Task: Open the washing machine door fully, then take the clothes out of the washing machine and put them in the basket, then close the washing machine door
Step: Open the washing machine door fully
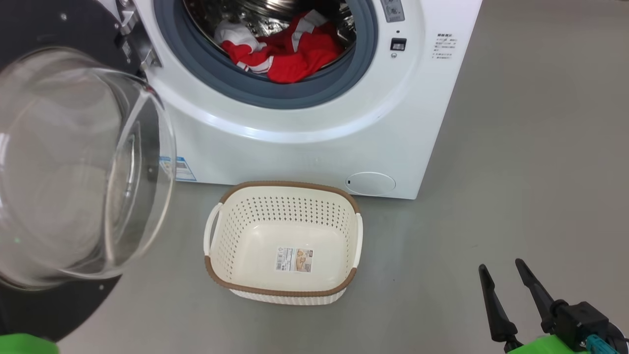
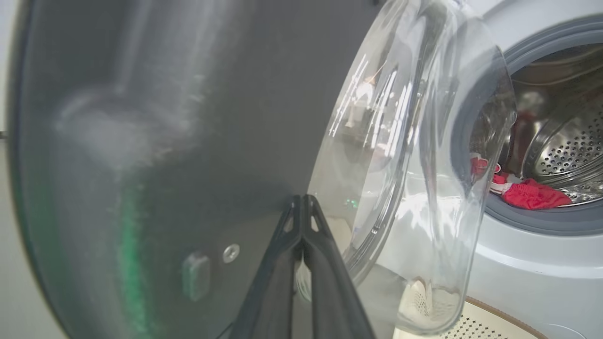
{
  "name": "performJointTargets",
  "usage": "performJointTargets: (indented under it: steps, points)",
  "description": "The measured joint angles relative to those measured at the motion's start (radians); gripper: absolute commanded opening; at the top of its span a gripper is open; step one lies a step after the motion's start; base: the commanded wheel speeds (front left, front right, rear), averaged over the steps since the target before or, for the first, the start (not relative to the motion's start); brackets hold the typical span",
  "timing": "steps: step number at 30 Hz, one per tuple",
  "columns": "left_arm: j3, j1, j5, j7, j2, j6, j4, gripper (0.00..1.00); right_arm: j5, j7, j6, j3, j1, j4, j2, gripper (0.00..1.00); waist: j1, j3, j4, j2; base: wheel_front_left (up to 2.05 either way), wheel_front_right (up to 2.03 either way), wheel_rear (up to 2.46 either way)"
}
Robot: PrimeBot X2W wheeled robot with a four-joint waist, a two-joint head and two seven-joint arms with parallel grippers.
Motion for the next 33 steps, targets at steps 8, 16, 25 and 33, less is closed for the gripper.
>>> performJointTargets:
  steps: [8,16,25,33]
  points:
    - [0.136,-0.076,0.054,-0.001,-0.014,-0.070,0.112,0.00,-0.024,0.000,0.000,-0.002,-0.019,0.000,0.000,1.00,0.0000,0.012,-0.006,0.0000,0.00,0.00,0.00]
    - [0.225,-0.129,0.112,-0.001,-0.029,-0.123,0.186,0.00,-0.024,0.000,0.000,0.000,-0.019,0.001,0.000,1.00,0.0001,0.011,-0.009,0.0000,0.00,0.00,0.00]
    - [0.243,-0.107,0.193,-0.001,-0.101,-0.151,0.133,0.00,-0.024,0.000,0.000,0.012,-0.019,0.002,0.000,1.00,0.0000,-0.010,-0.012,0.0000,0.00,0.00,0.00]
    - [0.175,0.062,0.249,-0.001,-0.220,-0.166,-0.057,0.00,-0.022,0.000,0.000,0.025,-0.018,0.001,0.000,1.00,0.0000,-0.031,-0.025,0.0000,0.00,0.00,0.00]
